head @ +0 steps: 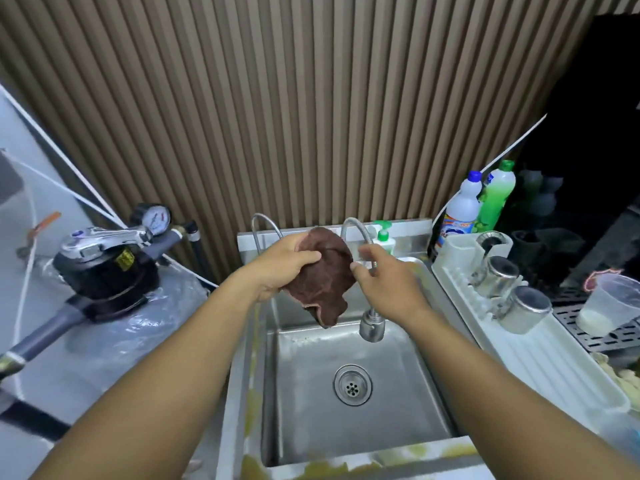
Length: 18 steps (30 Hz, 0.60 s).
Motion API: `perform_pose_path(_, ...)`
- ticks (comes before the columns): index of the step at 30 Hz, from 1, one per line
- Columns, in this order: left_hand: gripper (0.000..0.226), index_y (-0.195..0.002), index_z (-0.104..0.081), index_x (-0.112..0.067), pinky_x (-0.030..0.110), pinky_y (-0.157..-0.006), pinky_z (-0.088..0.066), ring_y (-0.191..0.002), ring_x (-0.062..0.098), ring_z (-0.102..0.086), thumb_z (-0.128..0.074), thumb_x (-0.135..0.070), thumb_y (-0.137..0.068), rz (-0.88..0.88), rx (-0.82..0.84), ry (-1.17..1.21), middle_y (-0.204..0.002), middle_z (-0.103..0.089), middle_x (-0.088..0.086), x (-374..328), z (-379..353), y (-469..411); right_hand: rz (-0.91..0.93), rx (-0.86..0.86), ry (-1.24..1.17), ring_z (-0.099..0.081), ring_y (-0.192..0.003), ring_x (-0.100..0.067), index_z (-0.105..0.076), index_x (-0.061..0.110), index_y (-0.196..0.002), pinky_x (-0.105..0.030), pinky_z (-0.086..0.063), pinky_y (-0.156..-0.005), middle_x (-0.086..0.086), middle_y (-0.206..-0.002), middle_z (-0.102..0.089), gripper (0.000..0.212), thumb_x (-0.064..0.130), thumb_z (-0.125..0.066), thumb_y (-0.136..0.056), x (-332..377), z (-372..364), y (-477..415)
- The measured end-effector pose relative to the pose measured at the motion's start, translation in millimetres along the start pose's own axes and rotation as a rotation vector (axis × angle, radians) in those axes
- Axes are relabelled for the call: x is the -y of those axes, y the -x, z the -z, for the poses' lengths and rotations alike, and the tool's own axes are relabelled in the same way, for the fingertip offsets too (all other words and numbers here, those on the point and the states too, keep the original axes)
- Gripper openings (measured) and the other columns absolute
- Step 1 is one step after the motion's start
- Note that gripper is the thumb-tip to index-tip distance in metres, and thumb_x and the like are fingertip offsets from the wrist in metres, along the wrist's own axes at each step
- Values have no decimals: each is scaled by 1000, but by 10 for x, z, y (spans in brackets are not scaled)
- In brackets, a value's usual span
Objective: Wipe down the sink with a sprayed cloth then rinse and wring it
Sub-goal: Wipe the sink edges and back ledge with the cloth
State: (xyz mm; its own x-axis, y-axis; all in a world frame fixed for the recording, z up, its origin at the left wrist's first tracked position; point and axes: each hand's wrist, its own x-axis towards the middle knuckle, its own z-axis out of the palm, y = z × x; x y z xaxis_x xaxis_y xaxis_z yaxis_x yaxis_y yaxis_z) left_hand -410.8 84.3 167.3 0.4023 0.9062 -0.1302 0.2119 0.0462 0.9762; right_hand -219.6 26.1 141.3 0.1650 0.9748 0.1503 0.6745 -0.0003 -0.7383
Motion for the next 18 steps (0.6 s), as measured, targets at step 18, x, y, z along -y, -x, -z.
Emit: perform_pose_path(18, 25, -115, -67, -27, 47, -99, -54, -107, 27, -68, -54, -21, -95, 227, -507, 60, -114, -72, 5, 586, -341, -483, -119, 524, 391, -41, -132, -32, -37, 9, -138, -35, -40, -86, -14, -146, -41, 59, 42, -53, -92, -841, 26, -584)
